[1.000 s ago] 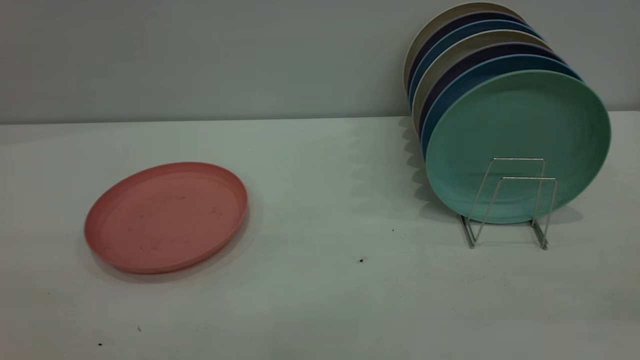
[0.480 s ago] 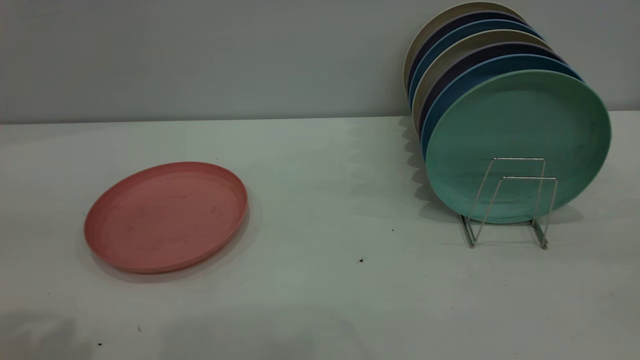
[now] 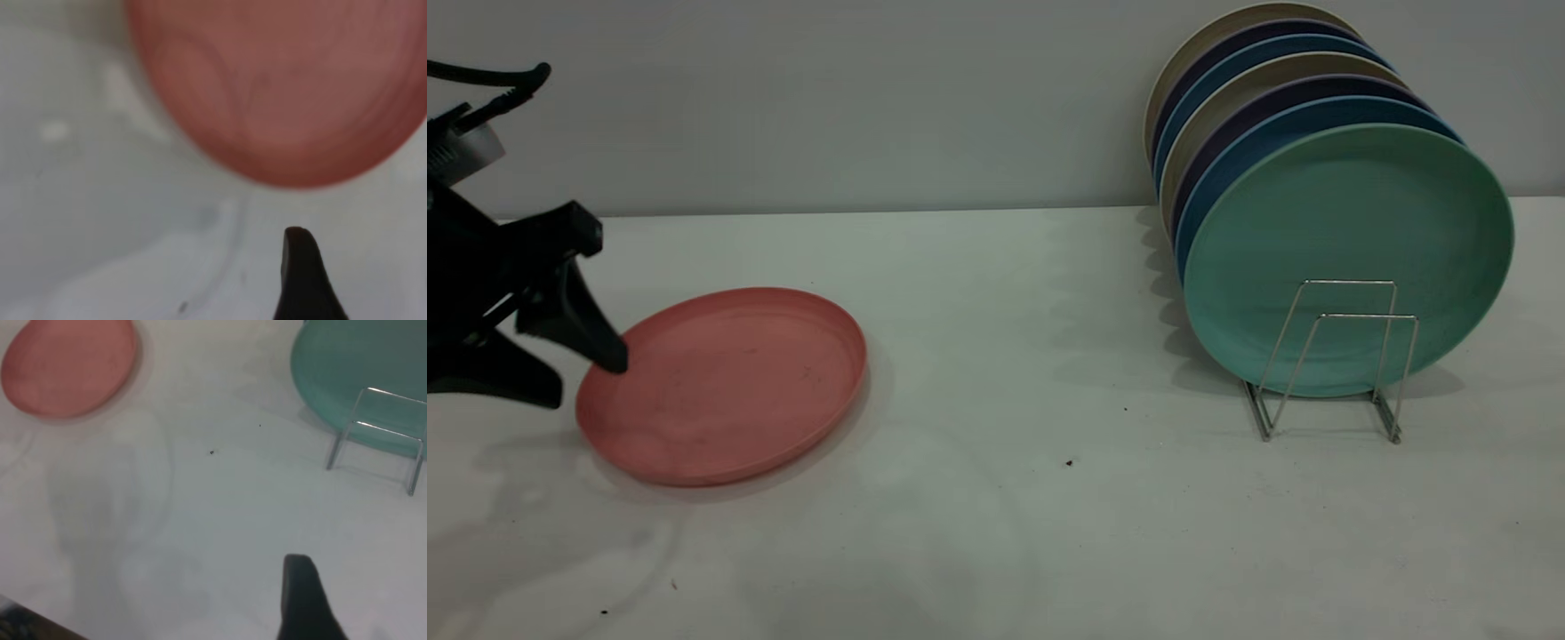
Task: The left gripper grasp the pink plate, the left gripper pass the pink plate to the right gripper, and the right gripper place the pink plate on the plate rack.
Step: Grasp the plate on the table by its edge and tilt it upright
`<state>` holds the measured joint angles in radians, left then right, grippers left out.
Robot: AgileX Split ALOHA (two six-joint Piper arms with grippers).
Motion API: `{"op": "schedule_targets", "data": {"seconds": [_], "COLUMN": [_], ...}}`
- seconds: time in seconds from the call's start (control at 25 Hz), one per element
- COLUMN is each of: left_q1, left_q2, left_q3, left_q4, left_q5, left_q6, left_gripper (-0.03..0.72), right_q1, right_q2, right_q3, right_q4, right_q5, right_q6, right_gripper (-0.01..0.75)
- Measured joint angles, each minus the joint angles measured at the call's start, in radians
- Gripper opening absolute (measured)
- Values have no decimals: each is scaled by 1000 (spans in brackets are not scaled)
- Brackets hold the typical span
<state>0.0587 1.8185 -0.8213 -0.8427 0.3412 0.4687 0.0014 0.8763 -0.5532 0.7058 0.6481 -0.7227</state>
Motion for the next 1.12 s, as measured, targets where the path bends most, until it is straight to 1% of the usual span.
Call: {"op": "schedule_targets", "data": {"seconds": [0.04, 0.12, 0.24, 0.36, 0.6, 0.72, 0.88, 1.12], "left_q1": [18, 54, 113, 149, 156, 155, 154, 154], "left_q2": [18, 36, 39, 43, 138, 188, 225, 263], "left_q3": [-12, -13, -2, -1, -4, -5, -17, -23], "left_q4": [-61, -119, -144, -150, -168, -222, -351, -572], "left_q5": [7, 5, -22, -38, -49, -56, -79, -74], "left_q6": [46, 98, 118, 131, 183, 235, 347, 553], "left_gripper": [468, 468, 468, 468, 468, 468, 468, 468], "right_q1": [0, 0, 0, 0, 0, 0, 0, 0], "right_q2": [0, 0, 0, 0, 0, 0, 0, 0], "right_q3": [0, 0, 0, 0, 0, 0, 0, 0], "right_q4": [1, 2, 3, 4, 6, 7, 7, 7], "right_q5": [1, 2, 2, 2, 1, 0, -1, -1], "right_q6": [0, -1, -2, -2, -3, -3, -3, -3], "right_gripper": [462, 462, 462, 462, 462, 462, 462, 462]}}
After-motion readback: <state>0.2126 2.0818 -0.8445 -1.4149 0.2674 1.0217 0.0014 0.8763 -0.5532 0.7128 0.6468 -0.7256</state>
